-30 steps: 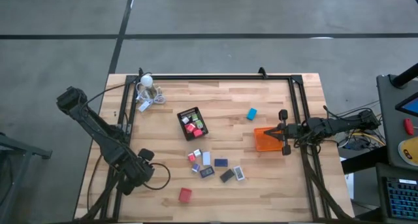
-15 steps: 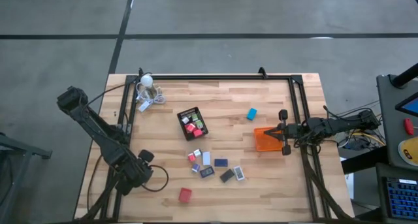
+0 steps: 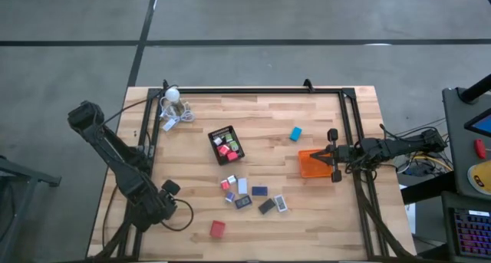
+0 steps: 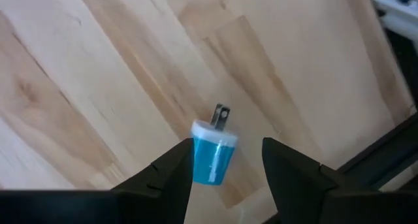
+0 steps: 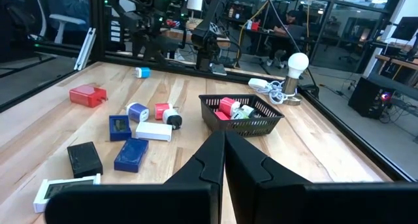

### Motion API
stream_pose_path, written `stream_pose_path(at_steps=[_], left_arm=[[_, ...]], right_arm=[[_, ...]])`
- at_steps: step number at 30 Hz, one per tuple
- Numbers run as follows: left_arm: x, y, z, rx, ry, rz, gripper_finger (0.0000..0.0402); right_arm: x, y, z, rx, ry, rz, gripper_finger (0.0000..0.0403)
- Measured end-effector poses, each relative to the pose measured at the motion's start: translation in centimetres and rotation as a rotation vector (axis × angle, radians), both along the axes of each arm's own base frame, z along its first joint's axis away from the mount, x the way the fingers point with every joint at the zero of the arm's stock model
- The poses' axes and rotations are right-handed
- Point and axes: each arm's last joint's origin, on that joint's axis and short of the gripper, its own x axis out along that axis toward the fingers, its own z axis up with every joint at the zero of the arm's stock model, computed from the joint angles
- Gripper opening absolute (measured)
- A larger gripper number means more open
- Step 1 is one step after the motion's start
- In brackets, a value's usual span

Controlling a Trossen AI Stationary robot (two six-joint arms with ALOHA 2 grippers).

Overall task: Pick & Place Office items
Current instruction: Put the blue charger adapter in the black bin

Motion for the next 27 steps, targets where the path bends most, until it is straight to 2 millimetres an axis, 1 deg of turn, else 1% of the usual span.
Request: stream_pose_path(at_steps=[6,16,23,27], left_arm=[[-0.6,0.7,-2.0,0.016,0.014,0.015,0.0186],[-0.9,1.2,-3.8,-0.011,-0.003,0.017,0.0186],[-0.9,1.2,-4.0,-0.024,-0.013,0.017,0.0185],[-0.8,1.1,-4.0,-0.036,-0.024,0.013,0.0175]], right_arm=[[0.0,0.0,0.0,0.0,-0.001,0.0,0.0009],[0.0,0.0,0.0,0.0,-0.001,0.0,0.0008],[0.0,0.0,0.0,0.0,0.0,0.0,0.0009],[0.0,0.0,0.0,0.0,0.0,0.0,0.0008]])
